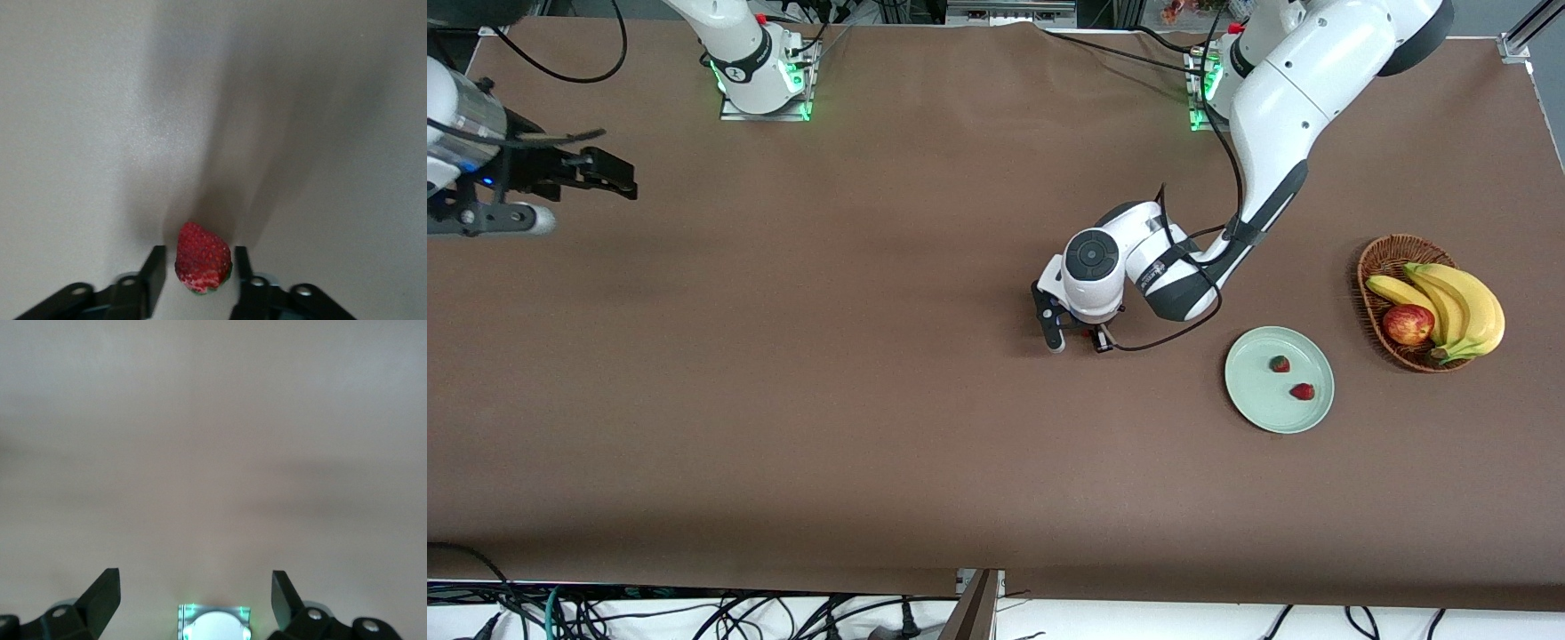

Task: Collect all strawberries into plate
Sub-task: 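Grasp the last strawberry with the left gripper and lift it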

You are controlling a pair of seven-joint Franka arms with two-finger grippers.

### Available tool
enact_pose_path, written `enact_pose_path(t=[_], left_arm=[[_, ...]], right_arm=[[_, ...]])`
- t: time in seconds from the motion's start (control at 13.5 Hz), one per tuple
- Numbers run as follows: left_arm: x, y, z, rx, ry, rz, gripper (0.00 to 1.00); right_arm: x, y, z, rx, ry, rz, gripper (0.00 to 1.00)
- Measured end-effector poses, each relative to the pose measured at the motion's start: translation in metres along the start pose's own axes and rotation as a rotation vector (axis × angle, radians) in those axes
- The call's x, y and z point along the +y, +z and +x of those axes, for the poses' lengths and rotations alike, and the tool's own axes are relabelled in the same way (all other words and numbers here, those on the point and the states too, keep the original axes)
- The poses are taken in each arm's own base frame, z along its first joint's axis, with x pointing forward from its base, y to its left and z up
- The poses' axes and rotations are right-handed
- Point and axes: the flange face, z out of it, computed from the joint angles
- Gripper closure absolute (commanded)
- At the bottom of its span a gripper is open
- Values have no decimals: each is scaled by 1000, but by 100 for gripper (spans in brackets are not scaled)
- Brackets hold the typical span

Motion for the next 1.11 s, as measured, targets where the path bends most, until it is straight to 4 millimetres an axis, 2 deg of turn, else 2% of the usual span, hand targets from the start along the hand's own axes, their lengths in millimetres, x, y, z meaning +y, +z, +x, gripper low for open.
enact_pose_path(t=[0.22,0.37,0.52,0.82,0.96,1.11], left_arm=[[-2,-1,-1,0,-3,1,94],[-12,-9,-11,-32,-23,3,93],[-28,-32,-30,-77,-58,7,93],[-67,-79,-87,-142,-118,18,92],[-93,-88,-123,-150,-84,12,91],[-121,-83,-163,-149,-26,-13,90]], right_arm=[[2,-29,-18,69,2,-8,0],[-3,-31,-20,71,-5,-11,0],[-6,-29,-19,65,-7,-12,0],[-11,-22,-14,52,-17,-20,0],[-11,-21,-11,51,-17,-20,0],[-12,-21,-9,52,-18,-20,0]])
